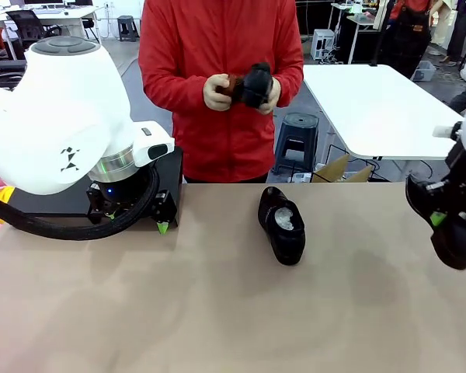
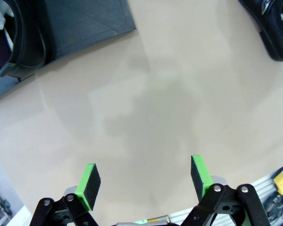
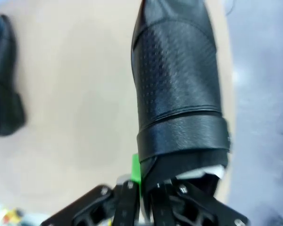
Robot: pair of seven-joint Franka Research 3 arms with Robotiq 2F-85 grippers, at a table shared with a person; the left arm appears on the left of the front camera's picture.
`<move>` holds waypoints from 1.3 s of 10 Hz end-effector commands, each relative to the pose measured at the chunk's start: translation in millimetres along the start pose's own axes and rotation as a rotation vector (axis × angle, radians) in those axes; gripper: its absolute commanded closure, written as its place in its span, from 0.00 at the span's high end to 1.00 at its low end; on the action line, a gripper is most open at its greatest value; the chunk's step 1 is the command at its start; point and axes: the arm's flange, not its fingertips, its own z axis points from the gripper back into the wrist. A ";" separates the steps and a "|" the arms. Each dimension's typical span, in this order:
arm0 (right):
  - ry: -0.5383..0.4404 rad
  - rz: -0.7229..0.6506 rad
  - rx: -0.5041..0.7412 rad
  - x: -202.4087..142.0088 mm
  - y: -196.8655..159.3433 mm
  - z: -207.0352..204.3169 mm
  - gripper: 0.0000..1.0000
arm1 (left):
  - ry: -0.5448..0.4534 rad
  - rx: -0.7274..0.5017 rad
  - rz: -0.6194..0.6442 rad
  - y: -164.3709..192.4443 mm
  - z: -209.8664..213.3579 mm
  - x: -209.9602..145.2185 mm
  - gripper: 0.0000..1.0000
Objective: Organize the shoes by placing them on the stand.
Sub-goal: Pick up one Shoe and place it in the middle of the table.
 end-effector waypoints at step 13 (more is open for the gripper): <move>-0.230 0.059 0.043 -132.7 145.1 66.7 0.00 | -0.014 0.008 0.012 0.6 -1.2 -2.1 0.99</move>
